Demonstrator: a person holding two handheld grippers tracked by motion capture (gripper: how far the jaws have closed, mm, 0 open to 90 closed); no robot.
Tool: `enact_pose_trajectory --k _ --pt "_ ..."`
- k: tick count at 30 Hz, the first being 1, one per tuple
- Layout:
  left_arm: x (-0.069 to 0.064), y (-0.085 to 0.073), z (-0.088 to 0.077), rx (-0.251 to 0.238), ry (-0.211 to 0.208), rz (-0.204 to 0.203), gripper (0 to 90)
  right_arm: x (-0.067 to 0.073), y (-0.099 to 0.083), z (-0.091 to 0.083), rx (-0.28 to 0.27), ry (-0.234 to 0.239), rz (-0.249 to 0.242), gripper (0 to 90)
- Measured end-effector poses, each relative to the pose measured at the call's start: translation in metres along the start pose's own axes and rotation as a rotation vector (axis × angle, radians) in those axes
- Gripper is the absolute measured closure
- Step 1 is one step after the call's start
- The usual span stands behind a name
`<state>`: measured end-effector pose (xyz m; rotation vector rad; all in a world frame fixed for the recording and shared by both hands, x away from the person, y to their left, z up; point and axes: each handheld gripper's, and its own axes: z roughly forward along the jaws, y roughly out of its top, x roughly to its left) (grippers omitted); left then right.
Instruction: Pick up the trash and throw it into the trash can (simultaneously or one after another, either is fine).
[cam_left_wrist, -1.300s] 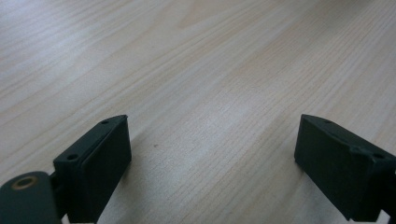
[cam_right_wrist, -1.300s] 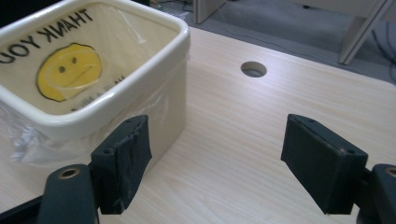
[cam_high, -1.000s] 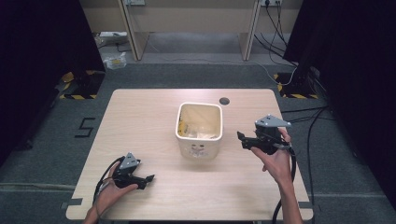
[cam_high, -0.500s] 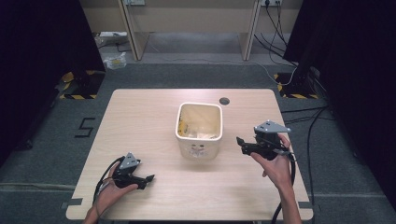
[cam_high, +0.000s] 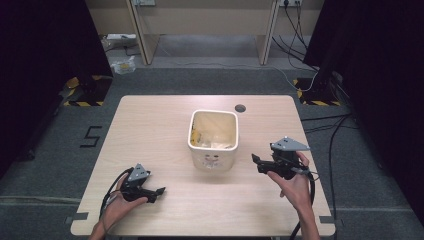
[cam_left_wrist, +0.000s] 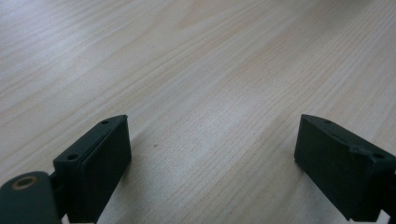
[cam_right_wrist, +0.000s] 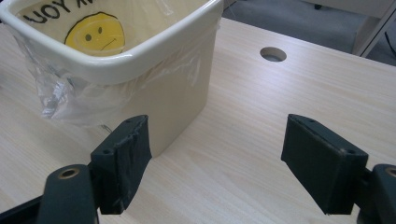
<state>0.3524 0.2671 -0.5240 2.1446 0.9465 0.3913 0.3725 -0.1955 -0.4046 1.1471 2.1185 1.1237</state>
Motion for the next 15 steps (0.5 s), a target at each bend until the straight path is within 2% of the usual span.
enact_pose_trajectory --k 8,15 --pt "0.0 0.0 0.0 -0.001 0.0 0.0 9.9 0.006 -0.009 0.001 -0.015 0.015 0.01 23.8" --pt "0.0 0.0 0.0 -0.001 0.0 0.0 9.9 0.008 -0.015 0.003 -0.006 0.024 0.011 23.7"
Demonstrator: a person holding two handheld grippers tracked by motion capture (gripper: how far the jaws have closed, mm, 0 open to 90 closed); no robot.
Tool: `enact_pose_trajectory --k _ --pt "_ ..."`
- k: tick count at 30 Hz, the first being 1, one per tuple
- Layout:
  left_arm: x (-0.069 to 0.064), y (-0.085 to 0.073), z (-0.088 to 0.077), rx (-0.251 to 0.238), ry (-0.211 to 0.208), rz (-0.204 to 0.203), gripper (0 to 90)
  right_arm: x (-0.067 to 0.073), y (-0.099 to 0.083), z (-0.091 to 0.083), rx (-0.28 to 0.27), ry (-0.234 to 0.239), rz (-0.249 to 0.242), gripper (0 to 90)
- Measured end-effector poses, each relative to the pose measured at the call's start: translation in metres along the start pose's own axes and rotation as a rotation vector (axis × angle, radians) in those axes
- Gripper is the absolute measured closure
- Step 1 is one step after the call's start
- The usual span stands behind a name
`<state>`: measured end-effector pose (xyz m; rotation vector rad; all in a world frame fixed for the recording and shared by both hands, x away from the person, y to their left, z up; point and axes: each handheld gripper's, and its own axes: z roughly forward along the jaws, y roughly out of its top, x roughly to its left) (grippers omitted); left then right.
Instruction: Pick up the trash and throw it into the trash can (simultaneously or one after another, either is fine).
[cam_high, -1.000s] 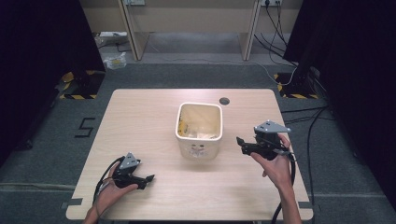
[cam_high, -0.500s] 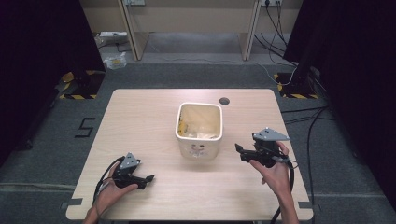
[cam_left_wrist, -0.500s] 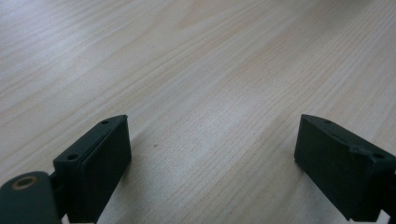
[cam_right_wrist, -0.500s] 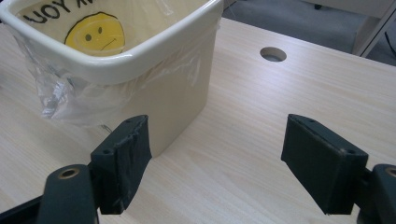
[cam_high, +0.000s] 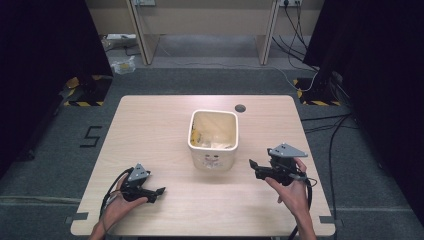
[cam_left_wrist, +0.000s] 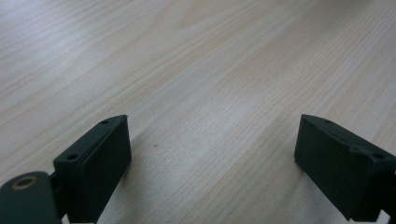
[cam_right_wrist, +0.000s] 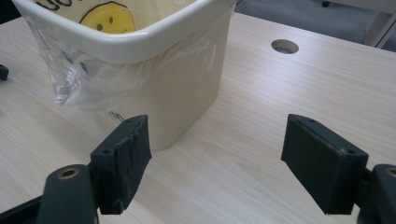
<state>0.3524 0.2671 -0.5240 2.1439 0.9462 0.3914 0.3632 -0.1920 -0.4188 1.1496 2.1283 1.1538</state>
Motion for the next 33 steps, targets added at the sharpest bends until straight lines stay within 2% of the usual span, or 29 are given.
enact_pose_trajectory --k 15,23,33 --pt "0.0 0.0 0.0 0.0 0.0 0.0 10.0 0.002 -0.014 0.003 0.023 -0.005 0.007 21.7" --pt "0.0 0.0 0.0 0.0 0.0 0.0 9.9 0.005 -0.024 0.005 0.036 0.011 0.015 20.4" --pt "0.0 0.0 0.0 0.001 0.0 0.001 9.9 0.005 -0.035 0.001 0.034 -0.001 0.031 17.6"
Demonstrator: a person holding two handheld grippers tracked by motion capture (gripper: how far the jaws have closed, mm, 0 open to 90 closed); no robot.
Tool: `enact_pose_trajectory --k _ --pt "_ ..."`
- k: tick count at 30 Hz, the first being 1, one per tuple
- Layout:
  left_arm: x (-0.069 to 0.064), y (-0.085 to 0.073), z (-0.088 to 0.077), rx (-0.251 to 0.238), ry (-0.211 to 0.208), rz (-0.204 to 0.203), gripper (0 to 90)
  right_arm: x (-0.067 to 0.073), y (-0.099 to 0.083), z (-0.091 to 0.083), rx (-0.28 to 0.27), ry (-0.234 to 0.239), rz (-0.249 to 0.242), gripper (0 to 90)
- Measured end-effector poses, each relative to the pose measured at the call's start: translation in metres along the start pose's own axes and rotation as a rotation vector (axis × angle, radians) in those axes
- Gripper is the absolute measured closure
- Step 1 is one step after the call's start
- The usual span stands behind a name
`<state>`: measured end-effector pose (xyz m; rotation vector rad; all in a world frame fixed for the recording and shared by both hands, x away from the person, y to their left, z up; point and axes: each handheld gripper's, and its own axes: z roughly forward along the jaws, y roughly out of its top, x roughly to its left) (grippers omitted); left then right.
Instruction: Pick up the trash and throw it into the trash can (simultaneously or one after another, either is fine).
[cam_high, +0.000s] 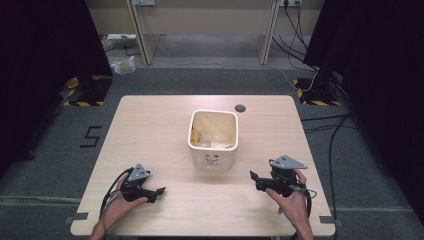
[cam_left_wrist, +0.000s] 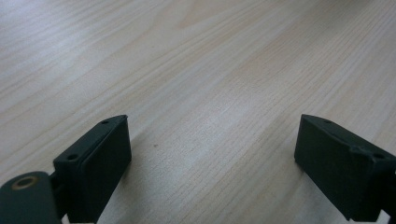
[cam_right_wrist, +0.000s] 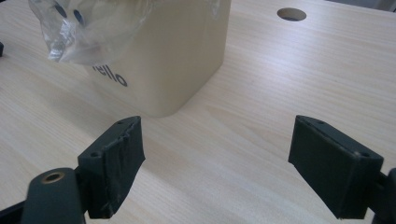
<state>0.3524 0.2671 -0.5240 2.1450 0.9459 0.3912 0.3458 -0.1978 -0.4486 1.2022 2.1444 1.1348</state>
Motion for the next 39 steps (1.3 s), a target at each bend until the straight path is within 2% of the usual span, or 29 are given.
enact_pose_trajectory --k 15,25,39 --pt "0.0 0.0 0.0 0.0 0.0 0.0 9.9 0.005 -0.019 0.004 0.031 0.007 0.004 17.2" --pt "0.0 0.0 0.0 0.0 0.0 0.0 9.8 0.016 -0.027 0.012 0.057 0.028 -0.004 17.1" --pt "0.0 0.0 0.0 0.0 0.0 0.0 9.8 0.016 -0.044 0.016 0.096 0.031 0.016 17.1"
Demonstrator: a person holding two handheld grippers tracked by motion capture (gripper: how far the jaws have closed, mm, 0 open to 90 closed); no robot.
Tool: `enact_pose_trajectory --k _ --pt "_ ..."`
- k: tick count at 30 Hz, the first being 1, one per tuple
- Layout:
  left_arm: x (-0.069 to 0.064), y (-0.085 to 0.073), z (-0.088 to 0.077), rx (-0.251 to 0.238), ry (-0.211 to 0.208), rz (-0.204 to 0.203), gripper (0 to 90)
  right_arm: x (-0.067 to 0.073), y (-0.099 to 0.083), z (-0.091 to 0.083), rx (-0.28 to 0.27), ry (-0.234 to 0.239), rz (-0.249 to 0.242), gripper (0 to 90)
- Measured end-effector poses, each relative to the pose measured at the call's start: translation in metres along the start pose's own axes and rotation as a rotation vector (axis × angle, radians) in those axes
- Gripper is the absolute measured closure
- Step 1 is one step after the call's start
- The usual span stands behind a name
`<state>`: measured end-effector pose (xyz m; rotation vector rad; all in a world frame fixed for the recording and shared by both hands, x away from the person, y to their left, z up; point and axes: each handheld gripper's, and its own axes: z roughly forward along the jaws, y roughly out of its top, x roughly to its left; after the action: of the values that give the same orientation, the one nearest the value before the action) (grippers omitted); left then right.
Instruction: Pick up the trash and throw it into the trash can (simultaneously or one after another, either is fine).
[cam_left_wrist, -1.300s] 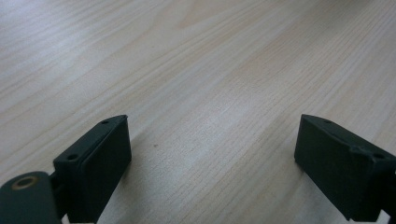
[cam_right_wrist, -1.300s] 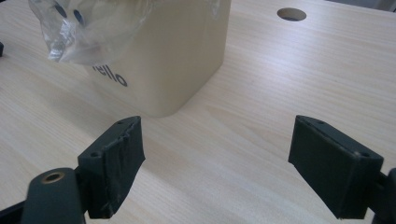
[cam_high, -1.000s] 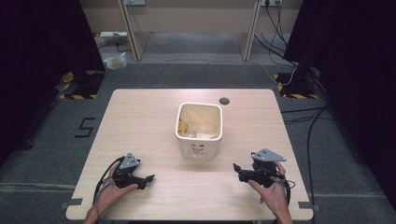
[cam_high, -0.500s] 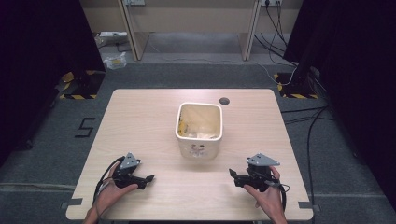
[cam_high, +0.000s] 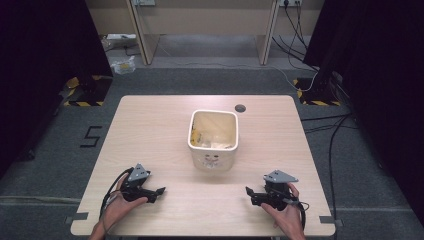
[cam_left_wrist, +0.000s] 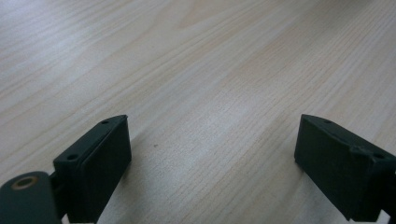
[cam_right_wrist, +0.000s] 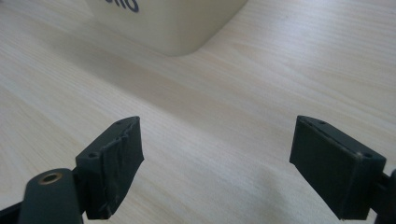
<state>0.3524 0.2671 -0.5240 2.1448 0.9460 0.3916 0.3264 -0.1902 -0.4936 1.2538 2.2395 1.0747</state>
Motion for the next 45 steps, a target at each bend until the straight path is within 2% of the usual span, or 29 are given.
enact_pose_trajectory --k 10,18,26,31,35,45 --pt "0.0 0.0 0.0 0.0 0.0 0.0 9.9 -0.003 -0.011 0.0 0.016 -0.003 0.017 17.1" --pt "0.0 0.0 0.0 0.0 0.0 0.0 9.8 0.0 -0.014 0.0 0.027 -0.019 -0.003 17.1" --pt "0.0 0.0 0.0 0.0 0.0 0.0 9.8 -0.002 -0.025 0.001 0.045 -0.016 0.015 17.1" --pt "0.0 0.0 0.0 0.0 0.0 0.0 9.8 0.0 -0.029 0.001 0.046 -0.03 -0.008 15.8" --pt "0.0 0.0 0.0 0.0 0.0 0.0 9.8 0.004 -0.028 0.004 0.061 -0.049 -0.048 12.9" --pt "0.0 0.0 0.0 0.0 0.0 0.0 9.9 0.005 -0.028 0.004 0.066 -0.047 -0.047 11.9"
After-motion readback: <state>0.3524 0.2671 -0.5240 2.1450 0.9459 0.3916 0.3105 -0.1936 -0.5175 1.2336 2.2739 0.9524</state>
